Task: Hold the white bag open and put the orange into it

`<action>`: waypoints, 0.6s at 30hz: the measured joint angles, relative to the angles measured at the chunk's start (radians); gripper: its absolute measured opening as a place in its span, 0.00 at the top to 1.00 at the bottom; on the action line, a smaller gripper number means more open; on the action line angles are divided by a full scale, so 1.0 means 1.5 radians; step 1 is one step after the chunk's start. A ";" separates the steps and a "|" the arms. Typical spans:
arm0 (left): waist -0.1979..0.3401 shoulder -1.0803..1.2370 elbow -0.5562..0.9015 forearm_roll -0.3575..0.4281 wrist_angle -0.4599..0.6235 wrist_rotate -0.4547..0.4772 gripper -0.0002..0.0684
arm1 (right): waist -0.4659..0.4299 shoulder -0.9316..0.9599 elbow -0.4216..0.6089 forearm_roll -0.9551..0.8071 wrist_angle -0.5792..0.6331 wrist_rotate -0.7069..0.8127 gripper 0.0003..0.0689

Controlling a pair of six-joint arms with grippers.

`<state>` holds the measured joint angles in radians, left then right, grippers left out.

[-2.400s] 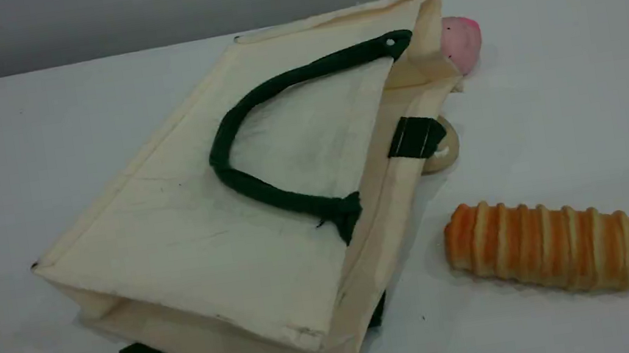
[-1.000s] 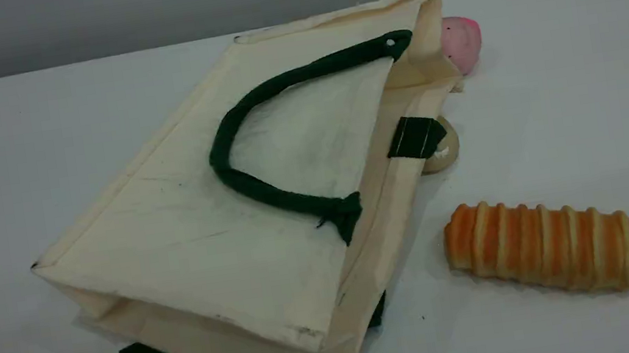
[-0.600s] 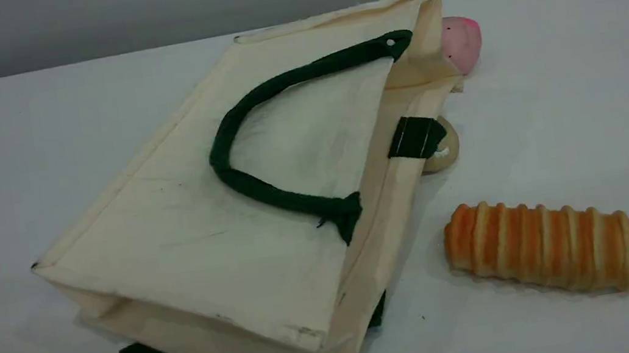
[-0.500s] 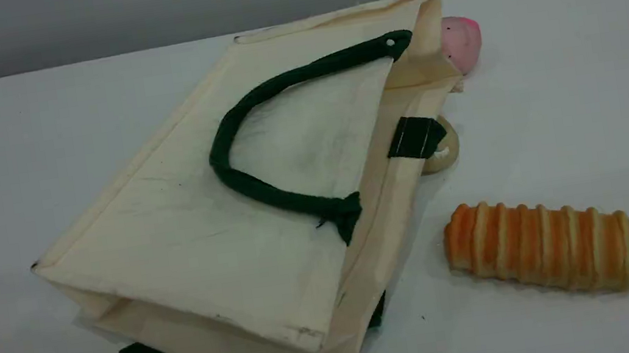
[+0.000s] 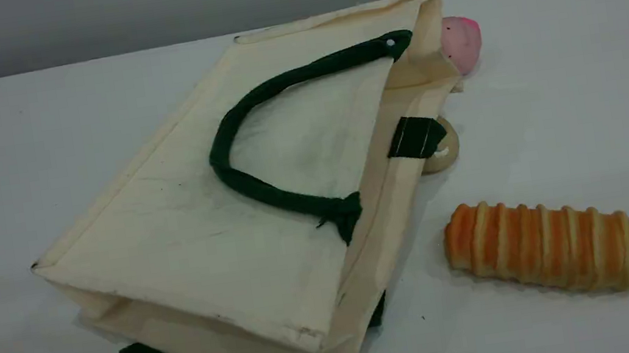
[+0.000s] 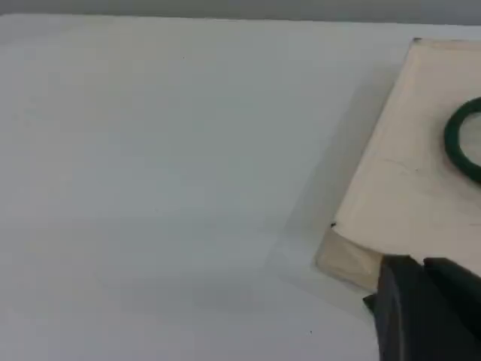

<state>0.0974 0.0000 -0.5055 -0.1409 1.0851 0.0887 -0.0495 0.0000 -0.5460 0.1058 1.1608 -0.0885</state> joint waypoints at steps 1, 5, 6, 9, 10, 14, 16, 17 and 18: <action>0.000 0.000 0.000 0.000 0.000 0.000 0.91 | 0.000 0.000 0.000 0.000 0.000 0.000 0.88; 0.000 0.000 0.000 0.000 0.000 0.000 0.91 | 0.000 0.000 0.000 0.000 0.000 0.000 0.87; 0.000 0.000 0.000 0.000 0.000 0.000 0.91 | 0.000 0.000 0.000 0.000 0.000 0.000 0.87; 0.000 0.000 0.000 0.000 0.000 0.000 0.91 | 0.000 0.000 0.000 0.000 0.000 0.000 0.86; 0.000 0.000 0.000 0.000 0.000 0.000 0.91 | 0.000 0.000 0.000 0.000 0.000 0.000 0.86; 0.000 0.000 0.000 0.000 -0.001 0.000 0.91 | 0.000 0.000 0.000 0.000 0.000 0.000 0.85; 0.000 0.000 0.000 0.000 -0.001 0.000 0.91 | 0.000 0.000 0.000 0.000 0.000 0.000 0.85; 0.000 0.000 0.000 0.000 -0.001 0.000 0.91 | 0.000 0.000 0.000 0.000 0.000 0.000 0.85; 0.000 0.000 0.000 0.000 -0.001 0.000 0.91 | 0.000 0.000 0.000 0.000 0.000 0.000 0.85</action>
